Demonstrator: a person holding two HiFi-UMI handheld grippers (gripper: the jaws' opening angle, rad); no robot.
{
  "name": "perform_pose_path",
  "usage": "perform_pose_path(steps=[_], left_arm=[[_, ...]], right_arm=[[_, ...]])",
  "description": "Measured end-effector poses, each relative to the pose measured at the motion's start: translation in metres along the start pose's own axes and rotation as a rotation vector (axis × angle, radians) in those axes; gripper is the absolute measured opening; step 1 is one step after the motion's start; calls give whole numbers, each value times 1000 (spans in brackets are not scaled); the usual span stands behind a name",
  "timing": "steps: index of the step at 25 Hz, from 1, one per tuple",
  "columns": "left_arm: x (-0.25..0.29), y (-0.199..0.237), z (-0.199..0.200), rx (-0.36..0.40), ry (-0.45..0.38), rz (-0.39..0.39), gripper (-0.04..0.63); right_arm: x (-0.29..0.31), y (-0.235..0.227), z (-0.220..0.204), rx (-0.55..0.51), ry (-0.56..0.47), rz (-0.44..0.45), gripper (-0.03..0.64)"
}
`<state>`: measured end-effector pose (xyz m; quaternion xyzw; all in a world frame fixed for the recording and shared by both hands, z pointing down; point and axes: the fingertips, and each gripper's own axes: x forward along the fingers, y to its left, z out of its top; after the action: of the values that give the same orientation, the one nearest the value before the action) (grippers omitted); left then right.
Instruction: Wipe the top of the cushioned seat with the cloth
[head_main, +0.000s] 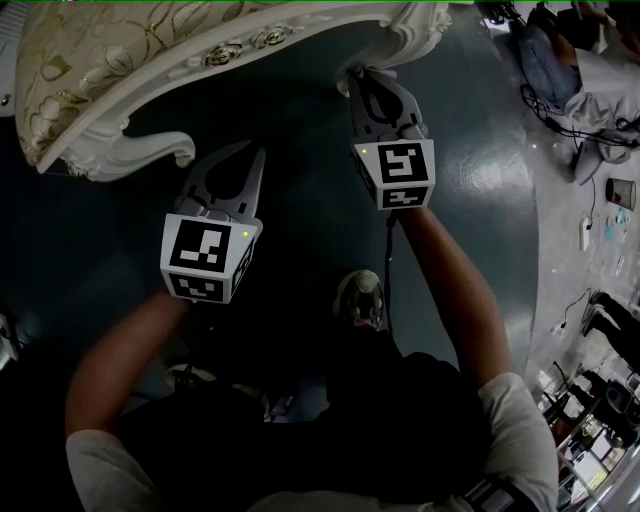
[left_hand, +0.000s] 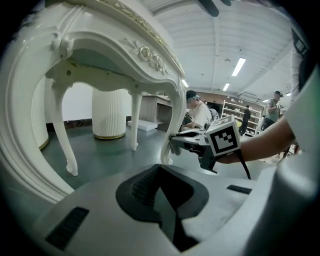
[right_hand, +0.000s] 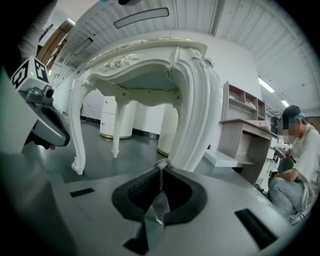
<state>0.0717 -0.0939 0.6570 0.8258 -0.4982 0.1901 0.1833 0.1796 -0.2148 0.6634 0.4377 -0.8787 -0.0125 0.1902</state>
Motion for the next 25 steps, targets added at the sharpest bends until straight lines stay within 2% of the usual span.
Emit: perform_pose_path(steps=[9, 16, 25], left_arm=[[12, 3, -5, 30, 19, 8, 14], [27, -8, -9, 42, 31, -30, 14], [49, -19, -10, 36, 51, -65, 14]], right_arm=[[22, 5, -40, 16, 98, 31, 28], [28, 8, -54, -11, 133, 39, 28], [34, 6, -86, -18, 238, 50, 28]])
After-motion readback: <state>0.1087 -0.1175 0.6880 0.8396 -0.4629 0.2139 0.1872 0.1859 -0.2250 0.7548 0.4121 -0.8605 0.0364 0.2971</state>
